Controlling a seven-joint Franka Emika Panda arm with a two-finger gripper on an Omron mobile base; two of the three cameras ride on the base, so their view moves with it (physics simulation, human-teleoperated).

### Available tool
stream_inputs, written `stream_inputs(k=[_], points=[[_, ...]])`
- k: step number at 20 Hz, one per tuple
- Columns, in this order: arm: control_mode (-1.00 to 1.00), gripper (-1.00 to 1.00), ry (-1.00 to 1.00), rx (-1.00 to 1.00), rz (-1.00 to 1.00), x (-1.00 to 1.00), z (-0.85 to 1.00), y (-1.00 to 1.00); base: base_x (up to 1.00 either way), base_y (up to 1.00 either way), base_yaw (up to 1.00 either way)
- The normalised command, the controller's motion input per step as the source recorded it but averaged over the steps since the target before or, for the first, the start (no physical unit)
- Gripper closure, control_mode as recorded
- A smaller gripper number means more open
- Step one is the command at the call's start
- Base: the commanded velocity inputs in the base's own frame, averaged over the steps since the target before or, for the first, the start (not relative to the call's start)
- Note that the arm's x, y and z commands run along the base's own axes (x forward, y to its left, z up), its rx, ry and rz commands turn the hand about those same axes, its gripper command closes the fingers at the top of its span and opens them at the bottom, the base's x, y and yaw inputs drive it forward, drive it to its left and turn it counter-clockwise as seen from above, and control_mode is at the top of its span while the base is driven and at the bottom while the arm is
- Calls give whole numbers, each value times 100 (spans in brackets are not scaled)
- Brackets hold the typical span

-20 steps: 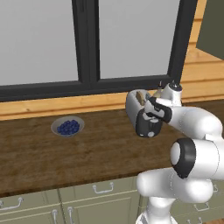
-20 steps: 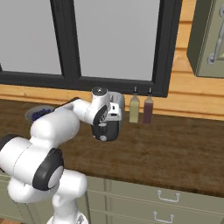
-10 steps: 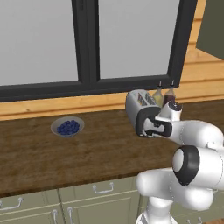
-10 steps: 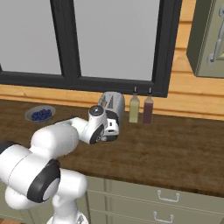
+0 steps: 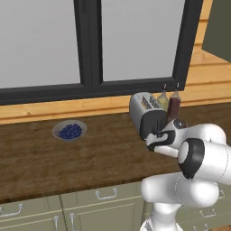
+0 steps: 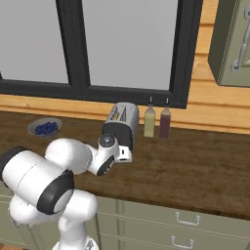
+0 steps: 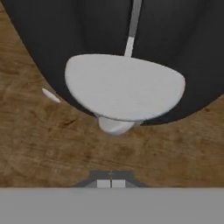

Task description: Start the toaster. Once the lever pops up, take the bread to the plate on the dining counter.

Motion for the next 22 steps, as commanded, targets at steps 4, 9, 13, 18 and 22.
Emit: stream_inputs(k=[4,9,13,18,22], points=[[-100,100,-17,18,0,-70,36,-17,0,0,0],[-100,100,-13,12,0,-42,75,-11,0,0,0],[-100,100,-10,2,0,-10,72,0,0,0,0],[-100,100,-3,0,0,0,85,0,0,0,0],[-100,100,1,0,0,0,72,0,0,0,0]])
